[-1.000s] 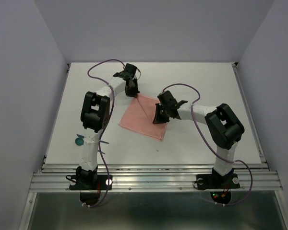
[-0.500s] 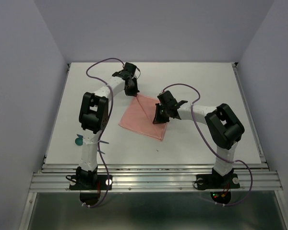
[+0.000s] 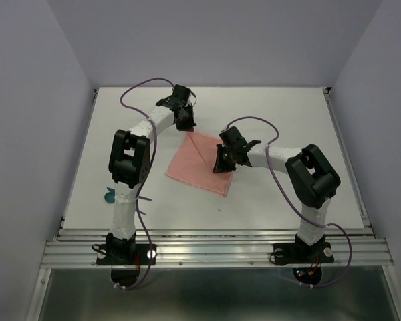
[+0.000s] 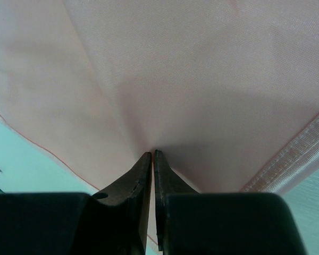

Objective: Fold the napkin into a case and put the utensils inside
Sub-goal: Smooth out the upper triangle-folded napkin at the center of the board.

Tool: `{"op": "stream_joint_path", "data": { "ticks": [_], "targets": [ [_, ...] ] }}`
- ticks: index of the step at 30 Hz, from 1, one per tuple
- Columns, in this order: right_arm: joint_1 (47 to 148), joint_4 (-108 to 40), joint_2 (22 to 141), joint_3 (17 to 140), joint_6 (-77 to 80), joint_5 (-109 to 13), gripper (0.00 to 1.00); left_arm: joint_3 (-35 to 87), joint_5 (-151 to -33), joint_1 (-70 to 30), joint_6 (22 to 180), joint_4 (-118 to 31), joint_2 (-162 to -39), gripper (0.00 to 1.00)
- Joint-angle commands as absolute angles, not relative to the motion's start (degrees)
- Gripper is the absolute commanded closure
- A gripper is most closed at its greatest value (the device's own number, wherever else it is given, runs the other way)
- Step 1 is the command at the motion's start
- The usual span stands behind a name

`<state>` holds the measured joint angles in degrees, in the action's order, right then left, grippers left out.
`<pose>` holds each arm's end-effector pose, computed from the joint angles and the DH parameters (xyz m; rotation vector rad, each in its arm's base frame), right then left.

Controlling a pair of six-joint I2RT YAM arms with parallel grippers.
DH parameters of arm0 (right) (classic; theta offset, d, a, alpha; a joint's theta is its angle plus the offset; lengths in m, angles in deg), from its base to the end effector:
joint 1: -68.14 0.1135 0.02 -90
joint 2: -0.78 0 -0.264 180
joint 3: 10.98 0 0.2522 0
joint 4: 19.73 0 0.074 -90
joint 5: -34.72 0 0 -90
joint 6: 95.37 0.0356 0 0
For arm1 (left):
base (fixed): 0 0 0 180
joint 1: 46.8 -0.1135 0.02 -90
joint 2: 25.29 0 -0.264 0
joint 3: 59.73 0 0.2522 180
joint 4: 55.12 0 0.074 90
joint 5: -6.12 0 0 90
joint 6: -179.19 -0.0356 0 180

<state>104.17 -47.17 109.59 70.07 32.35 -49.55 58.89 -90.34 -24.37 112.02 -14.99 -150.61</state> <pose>0.3139 0.2327 0.1561 -0.0025 2.6498 0.6043 0.4587 -0.1937 0.2197 0.0460 2.4417 -0.4988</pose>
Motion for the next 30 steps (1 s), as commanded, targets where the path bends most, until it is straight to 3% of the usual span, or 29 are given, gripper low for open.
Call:
{"op": "stream_joint_path", "data": {
  "ticks": [1,7,15,20,30],
  "targets": [
    [104.53,-47.03,108.71,69.06,32.07,-50.71,0.89,62.39,-90.73,-24.13,111.78,-15.08,-154.12,1.0],
    [104.53,-47.03,108.27,68.44,32.07,-50.8,0.89,64.15,-91.7,-24.13,112.83,-15.08,-158.08,1.0],
    [104.53,-49.48,103.1,69.84,31.9,-54.39,0.89,66.88,-88.37,-24.13,113.01,-13.41,-154.23,1.0],
    [104.0,-52.74,98.08,72.74,29.97,-62.82,0.8,68.81,-86.78,-23.43,111.78,-12.18,-149.32,1.0],
    [89.87,-54.24,96.14,69.86,28.38,-57.5,0.7,67.42,-76.23,-14.47,110.55,-6.73,-143.33,0.98]
  ]
}}
